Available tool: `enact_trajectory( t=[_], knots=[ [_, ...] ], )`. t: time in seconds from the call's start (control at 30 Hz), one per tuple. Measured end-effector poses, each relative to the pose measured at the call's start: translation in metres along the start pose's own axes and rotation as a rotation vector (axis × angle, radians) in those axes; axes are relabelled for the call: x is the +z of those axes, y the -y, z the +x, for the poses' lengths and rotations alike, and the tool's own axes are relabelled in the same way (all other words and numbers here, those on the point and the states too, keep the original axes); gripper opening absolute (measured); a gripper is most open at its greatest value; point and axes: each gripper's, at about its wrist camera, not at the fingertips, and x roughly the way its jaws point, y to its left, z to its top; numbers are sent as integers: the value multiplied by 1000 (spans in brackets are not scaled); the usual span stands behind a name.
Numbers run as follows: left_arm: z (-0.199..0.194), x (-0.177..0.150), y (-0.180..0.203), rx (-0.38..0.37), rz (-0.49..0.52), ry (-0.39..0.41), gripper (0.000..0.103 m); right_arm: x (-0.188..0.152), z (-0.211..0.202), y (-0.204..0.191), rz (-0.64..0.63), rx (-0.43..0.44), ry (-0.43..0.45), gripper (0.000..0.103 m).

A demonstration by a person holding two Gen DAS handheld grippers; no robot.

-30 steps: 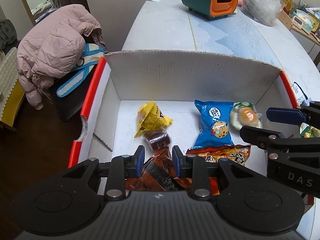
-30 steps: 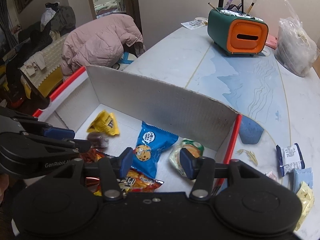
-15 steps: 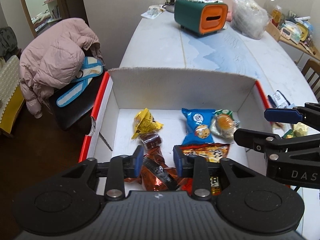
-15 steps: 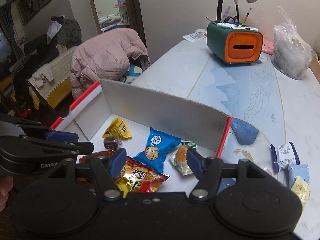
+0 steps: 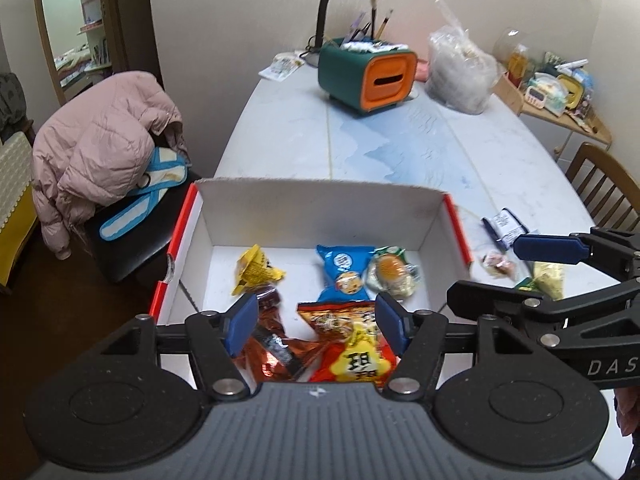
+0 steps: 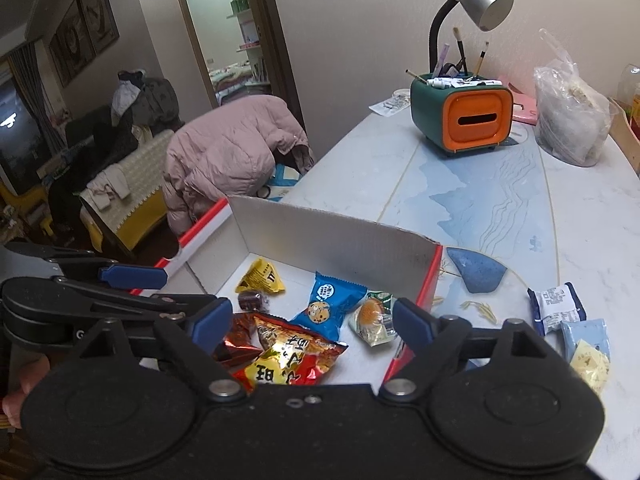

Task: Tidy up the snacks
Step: 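Withdraw both tools from the box toward the remaining snacks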

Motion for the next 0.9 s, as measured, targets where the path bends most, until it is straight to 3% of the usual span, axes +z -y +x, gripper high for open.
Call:
enact_trajectory(
  t=[0.17,0.3,0.6,0.9],
  knots=[
    [-12,-3,14,-27,12,16,66,-7,-22,6,8,23,24,89],
    [-18,-6,27,-56,11,20,70,-15,-41,12,7,14,38,99],
    [-19,-15,63,-134,4,22,82,-36,-77,47,11,-10,46,101],
    [-2,-23,106,-225,-27,-11,86,-63,-104,106,72,-60,23,101]
  ],
)
